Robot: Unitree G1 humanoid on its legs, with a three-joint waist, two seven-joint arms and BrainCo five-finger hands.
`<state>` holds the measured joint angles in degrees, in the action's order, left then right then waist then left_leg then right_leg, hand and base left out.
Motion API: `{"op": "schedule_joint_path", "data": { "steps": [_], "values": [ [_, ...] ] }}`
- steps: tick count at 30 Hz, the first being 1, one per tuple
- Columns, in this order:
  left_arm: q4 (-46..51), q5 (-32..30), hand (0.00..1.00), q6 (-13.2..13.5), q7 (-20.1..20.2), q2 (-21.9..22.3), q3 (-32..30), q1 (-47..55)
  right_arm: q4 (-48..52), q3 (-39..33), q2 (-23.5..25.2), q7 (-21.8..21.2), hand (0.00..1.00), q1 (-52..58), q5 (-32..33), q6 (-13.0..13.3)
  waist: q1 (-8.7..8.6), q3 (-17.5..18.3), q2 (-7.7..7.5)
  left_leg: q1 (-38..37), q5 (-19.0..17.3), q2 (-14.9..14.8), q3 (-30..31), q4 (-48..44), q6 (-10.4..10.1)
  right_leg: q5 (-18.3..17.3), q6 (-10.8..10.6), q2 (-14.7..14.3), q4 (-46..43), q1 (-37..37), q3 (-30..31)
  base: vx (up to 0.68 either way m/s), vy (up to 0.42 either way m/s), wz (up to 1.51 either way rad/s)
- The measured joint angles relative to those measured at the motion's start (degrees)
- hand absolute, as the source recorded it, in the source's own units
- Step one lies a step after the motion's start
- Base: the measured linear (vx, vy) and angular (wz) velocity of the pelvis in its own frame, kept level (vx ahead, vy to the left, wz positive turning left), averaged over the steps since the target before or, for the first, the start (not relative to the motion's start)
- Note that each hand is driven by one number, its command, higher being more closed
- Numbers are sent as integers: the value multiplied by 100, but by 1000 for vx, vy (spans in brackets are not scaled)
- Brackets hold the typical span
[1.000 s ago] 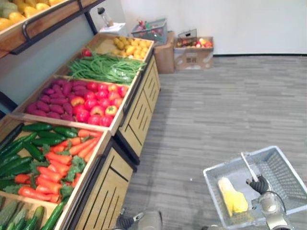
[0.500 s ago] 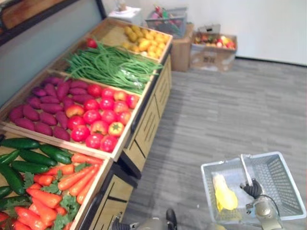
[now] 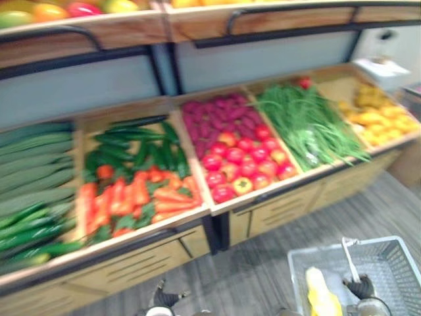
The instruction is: Pick vegetable in the basket
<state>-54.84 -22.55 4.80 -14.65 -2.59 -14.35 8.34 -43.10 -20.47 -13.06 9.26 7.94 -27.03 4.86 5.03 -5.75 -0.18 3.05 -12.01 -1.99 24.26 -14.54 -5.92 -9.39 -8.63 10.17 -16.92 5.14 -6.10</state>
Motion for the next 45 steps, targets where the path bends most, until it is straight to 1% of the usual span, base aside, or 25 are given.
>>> {"op": "schedule_joint_path", "data": {
  "steps": [1,2,3,5,6,7,8,9,10,11,13,14,15,16,17,19,22,23,27,29,32,35,37,40,45],
  "values": [
    [-5,8,0,-13,-16,49,-162,101,0,-32,2,-7,100,-8,20,11,-11,-1,34,102,159,-210,-330,82,-10,-45,81,-33,22,-97,-371,-52,-238,119],
    [-11,23,0,-38,-24,56,-217,151,0,-93,29,-3,100,-3,25,21,-28,-5,38,157,218,-335,-655,80,38,-64,115,-44,35,-165,-552,-55,-217,131],
    [-27,128,0,-47,-24,56,-244,229,-2,-185,53,1,100,1,27,49,-52,-8,37,211,294,-509,-1196,63,91,-85,153,-49,68,-269,-793,-88,-192,106],
    [-247,205,0,-91,-32,57,-266,391,-75,-401,49,16,100,-64,103,81,-50,-12,29,159,468,-988,-2763,102,262,-123,214,-7,97,-442,-1112,-100,-141,78],
    [-245,210,0,-97,-36,55,-287,402,-75,-411,45,21,100,-67,110,90,-51,-12,29,156,497,-1022,-2894,117,270,-125,211,3,100,-449,-1136,-67,-20,41],
    [-245,204,0,-113,-31,24,-310,430,-81,-456,38,24,100,-78,116,106,-70,-11,31,152,642,-1102,-3211,229,248,-119,198,50,136,-477,-1216,-59,42,38],
    [-271,202,0,-118,-30,19,-378,481,-141,-497,38,23,100,-108,121,108,-120,-7,33,153,762,-1058,-3303,405,189,-75,135,99,264,-549,-1277,-48,68,44],
    [-316,202,0,-120,-30,17,-412,500,-213,-526,38,23,100,-118,125,113,-151,-2,29,138,820,-1027,-3309,503,185,-27,101,128,361,-593,-1303,-17,110,38],
    [-388,202,0,-127,-31,16,-422,506,-320,-612,38,21,100,-130,174,112,-181,-1,28,76,896,-930,-3331,701,153,82,29,169,554,-680,-1358,7,85,23],
    [-398,202,0,-132,-29,22,-421,506,-353,-636,38,20,100,-128,241,110,-187,4,27,60,921,-885,-3369,786,142,152,27,192,650,-714,-1369,44,110,19],
    [-398,201,0,-165,-21,8,-434,537,-468,-672,39,11,100,-144,285,103,-237,14,35,33,1103,-751,-3497,1056,97,349,-56,290,934,-783,-1414,59,107,14],
    [-398,201,0,-168,-20,5,-442,536,-493,-676,43,11,100,-162,306,87,-256,13,36,28,1153,-710,-3492,1118,64,391,-67,317,980,-794,-1433,63,90,18],
    [-398,201,0,-172,-15,-7,-448,536,-521,-695,58,10,100,-163,351,56,-294,9,33,-38,1280,-623,-3482,1292,32,452,-131,370,1059,-856,-1482,75,72,18],
    [-398,201,0,-172,-13,-18,-445,527,-550,-748,76,10,100,-168,352,54,-314,13,31,-124,1360,-556,-3475,1464,37,468,-155,412,1105,-897,-1523,120,80,25],
    [-396,200,0,-170,-11,-50,-409,470,-560,-837,93,10,100,-156,354,54,-337,16,33,-279,1523,-462,-3451,1781,41,512,-187,455,1172,-957,-1583,112,53,18],
    [-395,195,0,-168,-4,-134,-361,338,-560,-847,97,11,100,-160,355,55,-352,7,12,-366,1647,-383,-3416,2034,56,515,-191,476,1207,-953,-1650,101,30,16],
    [-388,163,0,-162,-6,-305,-261,173,-604,-845,97,11,100,-173,354,57,-367,1,-61,-357,1665,-299,-3356,2034,62,520,-197,537,1230,-991,-1699,83,19,15],
    [-384,166,0,-160,-10,-412,-167,74,-739,-843,97,13,100,-242,353,59,-423,-10,-116,-364,1664,-255,-3308,2037,61,520,-197,570,1249,-1054,-1717,82,22,20],
    [-164,216,0,-151,-146,-518,-166,-101,-962,-789,168,20,100,-450,353,59,-421,-44,-215,-357,1658,-218,-3341,2046,58,520,-196,596,1296,-1038,-1666,17,10,0],
    [138,217,0,-148,-375,-521,-181,-147,-961,-653,301,33,100,-471,353,69,-403,-81,-279,-370,1628,-246,-3460,2047,44,531,-213,561,1361,-1007,-1553,-14,-1,-20],
    [586,222,0,-104,-628,-517,-202,-138,-962,-545,400,33,100,-495,353,93,-404,-112,-333,-365,1603,-289,-3601,2048,37,567,-207,503,1485,-939,-1421,-9,-9,-27],
    [998,220,0,-81,-787,-446,-335,-133,-962,-525,401,34,100,-502,353,100,-419,-112,-325,-365,1584,-286,-3619,2047,30,569,-208,501,1521,-939,-1388,35,-13,-9],
    [1414,210,0,-13,-952,-425,-426,-132,-963,-492,402,33,100,-499,353,102,-419,-115,-330,-359,1572,-287,-3620,2049,17,583,-233,489,1570,-950,-1391,55,-17,-1],
    [1966,206,0,22,-1074,-425,-454,-130,-962,-425,399,33,100,-503,351,105,-416,-114,-334,-353,1565,-288,-3626,2049,7,594,-226,481,1587,-960,-1394,62,-17,1],
    [2491,143,0,132,-1214,-424,-453,-135,-957,-206,399,30,100,-556,340,174,-429,-116,-345,-376,1566,-294,-3640,2048,6,595,-223,470,1595,-1000,-1391,50,-18,1]
  ]
}}
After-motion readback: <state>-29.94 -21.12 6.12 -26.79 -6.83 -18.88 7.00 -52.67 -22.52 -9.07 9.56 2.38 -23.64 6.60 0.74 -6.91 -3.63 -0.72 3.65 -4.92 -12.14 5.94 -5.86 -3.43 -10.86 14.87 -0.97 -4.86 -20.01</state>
